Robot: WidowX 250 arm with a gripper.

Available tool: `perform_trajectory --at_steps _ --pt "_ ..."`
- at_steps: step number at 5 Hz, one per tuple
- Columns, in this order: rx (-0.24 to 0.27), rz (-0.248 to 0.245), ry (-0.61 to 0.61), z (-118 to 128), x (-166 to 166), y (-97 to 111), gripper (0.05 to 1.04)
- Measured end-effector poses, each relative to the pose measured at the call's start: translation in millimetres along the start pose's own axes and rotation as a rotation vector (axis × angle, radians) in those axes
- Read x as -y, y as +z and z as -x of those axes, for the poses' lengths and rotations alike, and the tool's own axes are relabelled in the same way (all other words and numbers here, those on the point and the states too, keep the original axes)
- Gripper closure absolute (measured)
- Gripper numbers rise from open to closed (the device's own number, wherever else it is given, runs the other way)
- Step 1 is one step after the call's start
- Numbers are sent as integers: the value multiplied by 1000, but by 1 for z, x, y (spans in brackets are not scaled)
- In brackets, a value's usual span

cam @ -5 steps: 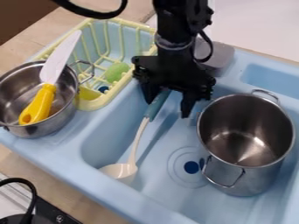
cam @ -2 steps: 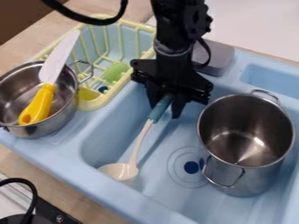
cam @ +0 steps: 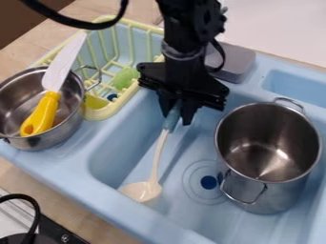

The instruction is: Put the laddle in the basket

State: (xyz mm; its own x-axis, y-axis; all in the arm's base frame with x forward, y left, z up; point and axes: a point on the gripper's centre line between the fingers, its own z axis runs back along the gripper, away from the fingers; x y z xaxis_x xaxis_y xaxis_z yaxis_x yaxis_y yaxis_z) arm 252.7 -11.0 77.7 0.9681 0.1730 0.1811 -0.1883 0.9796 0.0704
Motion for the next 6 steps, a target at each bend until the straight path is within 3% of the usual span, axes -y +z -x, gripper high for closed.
perform_trajectory --at_steps 1,3,6 --pt "7 -10 1 2 -3 10 840" --pt "123 -63 38 4 -8 44 840" --pt "102 -71 218 -18 -17 79 840"
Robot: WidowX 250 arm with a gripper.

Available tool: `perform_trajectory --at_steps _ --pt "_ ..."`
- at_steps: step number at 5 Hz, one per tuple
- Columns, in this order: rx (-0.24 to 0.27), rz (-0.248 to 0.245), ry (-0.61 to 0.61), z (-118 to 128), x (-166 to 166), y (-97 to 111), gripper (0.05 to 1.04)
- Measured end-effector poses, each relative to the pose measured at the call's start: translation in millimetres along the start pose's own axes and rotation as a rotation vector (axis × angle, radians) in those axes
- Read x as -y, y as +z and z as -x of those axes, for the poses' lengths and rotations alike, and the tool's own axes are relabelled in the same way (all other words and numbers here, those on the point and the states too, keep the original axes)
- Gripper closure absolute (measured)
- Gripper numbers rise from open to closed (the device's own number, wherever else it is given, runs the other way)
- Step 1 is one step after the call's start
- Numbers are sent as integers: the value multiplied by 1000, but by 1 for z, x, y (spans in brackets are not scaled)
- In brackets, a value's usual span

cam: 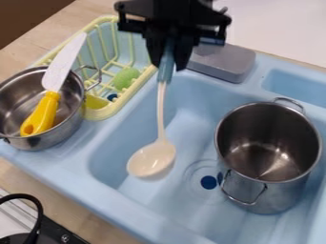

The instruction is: Put the laddle in the basket

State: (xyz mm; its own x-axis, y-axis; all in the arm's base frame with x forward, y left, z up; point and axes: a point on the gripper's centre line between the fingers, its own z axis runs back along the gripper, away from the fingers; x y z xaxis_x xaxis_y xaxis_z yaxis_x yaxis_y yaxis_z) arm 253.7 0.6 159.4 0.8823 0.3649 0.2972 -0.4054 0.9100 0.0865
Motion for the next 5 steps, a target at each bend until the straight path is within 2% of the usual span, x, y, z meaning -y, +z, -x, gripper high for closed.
perform_trajectory --at_steps 1,2,3,5 --pt "-2 2 28 -6 -5 5 840" --pt "-10 26 87 -20 -10 13 840" --pt "-11 0 139 -32 -18 14 840" --pt "88 9 191 -60 -35 14 841"
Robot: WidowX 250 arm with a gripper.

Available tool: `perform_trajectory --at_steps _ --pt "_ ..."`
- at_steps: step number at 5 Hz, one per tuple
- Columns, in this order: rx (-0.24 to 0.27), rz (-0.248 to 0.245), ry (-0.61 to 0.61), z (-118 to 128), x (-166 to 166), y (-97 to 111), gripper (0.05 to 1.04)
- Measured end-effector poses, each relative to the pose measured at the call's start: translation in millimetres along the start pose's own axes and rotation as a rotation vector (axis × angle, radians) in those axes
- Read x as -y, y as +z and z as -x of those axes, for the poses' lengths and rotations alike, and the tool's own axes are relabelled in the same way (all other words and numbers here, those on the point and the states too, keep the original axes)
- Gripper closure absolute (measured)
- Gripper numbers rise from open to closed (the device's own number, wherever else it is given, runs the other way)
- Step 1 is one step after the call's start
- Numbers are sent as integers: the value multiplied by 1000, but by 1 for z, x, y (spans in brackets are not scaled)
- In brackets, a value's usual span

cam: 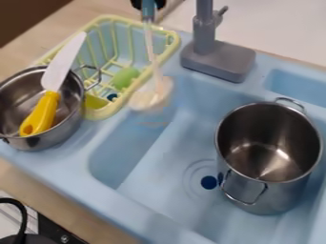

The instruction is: Put the laddle in the basket

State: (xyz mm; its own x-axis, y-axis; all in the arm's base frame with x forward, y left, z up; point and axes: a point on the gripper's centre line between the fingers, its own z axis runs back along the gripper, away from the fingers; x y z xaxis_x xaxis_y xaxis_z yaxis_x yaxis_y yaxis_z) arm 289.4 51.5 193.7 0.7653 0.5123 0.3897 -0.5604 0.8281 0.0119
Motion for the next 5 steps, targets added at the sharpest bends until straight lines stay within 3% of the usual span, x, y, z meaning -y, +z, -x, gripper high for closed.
perform_trajectory --at_steps 1,2,5 --pt "-42 -32 -12 -8 -3 -19 840" --pt "-21 -45 12 -26 -8 -22 841" --pt "-29 -70 52 -75 -26 -41 841"
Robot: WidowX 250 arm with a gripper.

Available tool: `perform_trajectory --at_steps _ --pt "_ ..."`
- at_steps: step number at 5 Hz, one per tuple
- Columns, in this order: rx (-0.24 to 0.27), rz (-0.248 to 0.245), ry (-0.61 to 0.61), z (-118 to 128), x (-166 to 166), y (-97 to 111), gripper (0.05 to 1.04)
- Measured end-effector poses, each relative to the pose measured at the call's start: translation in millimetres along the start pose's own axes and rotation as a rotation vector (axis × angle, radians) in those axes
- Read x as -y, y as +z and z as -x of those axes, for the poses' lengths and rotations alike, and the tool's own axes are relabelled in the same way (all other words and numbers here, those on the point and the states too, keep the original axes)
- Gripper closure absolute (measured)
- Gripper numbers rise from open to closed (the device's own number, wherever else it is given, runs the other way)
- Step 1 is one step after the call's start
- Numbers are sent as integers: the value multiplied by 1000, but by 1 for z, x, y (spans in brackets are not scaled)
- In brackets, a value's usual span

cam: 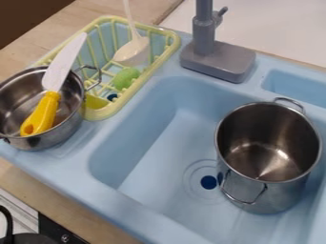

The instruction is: Put the laddle in the basket

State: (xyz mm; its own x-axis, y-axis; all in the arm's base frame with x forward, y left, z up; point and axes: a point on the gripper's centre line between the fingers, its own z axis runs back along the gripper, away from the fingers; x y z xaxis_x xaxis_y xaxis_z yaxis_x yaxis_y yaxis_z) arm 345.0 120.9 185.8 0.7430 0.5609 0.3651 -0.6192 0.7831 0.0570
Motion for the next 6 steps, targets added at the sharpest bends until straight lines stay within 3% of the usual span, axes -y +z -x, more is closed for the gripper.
perform_trajectory --at_steps 1,2,6 --pt "55 -33 -2 -6 -2 -4 841" --pt "68 -74 8 -1 -5 -14 841" --pt "-35 -82 75 32 -9 -48 840"
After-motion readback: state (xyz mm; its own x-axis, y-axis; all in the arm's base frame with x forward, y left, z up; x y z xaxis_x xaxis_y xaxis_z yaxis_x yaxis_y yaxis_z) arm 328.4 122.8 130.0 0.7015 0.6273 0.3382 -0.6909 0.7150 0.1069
